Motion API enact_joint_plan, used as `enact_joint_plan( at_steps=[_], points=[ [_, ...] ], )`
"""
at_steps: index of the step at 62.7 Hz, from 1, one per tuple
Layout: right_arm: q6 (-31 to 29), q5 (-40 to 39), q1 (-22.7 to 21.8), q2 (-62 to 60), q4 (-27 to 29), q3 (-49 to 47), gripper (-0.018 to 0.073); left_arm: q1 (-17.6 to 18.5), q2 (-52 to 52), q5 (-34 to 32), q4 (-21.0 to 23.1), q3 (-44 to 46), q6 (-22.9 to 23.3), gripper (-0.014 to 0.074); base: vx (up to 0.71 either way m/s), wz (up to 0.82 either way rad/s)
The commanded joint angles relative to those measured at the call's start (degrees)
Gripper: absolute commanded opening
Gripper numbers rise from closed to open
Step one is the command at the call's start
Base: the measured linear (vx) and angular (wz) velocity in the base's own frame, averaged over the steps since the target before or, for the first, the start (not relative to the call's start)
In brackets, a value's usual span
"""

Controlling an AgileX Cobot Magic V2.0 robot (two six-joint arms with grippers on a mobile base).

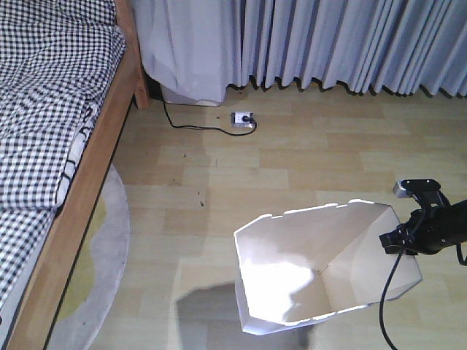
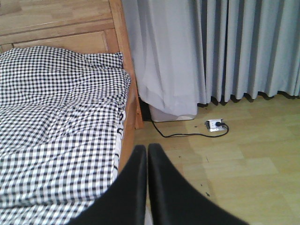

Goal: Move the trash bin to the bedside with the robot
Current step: 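Carry the bin in the right gripper while driving beside the bed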

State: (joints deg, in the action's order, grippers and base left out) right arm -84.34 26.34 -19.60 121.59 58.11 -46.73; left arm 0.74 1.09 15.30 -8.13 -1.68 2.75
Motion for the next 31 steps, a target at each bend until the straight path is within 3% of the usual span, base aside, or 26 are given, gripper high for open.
enact_joint_plan(
  at_steps=[1, 31],
  points=[
    [0.37, 8.08, -0.19, -3.63, 3.42, -0.74, -0.0006, 0.36, 0.54, -4.23, 0.1, -1.6, 0.46, -0.0006, 0.29, 0.03],
    [0.37, 8.08, -0.19, -3.63, 3.42, -0.74, -0.0006, 0.36, 0.54, -4.23, 0.1, -1.6, 0.46, -0.0006, 0.27, 0.01]
  ],
)
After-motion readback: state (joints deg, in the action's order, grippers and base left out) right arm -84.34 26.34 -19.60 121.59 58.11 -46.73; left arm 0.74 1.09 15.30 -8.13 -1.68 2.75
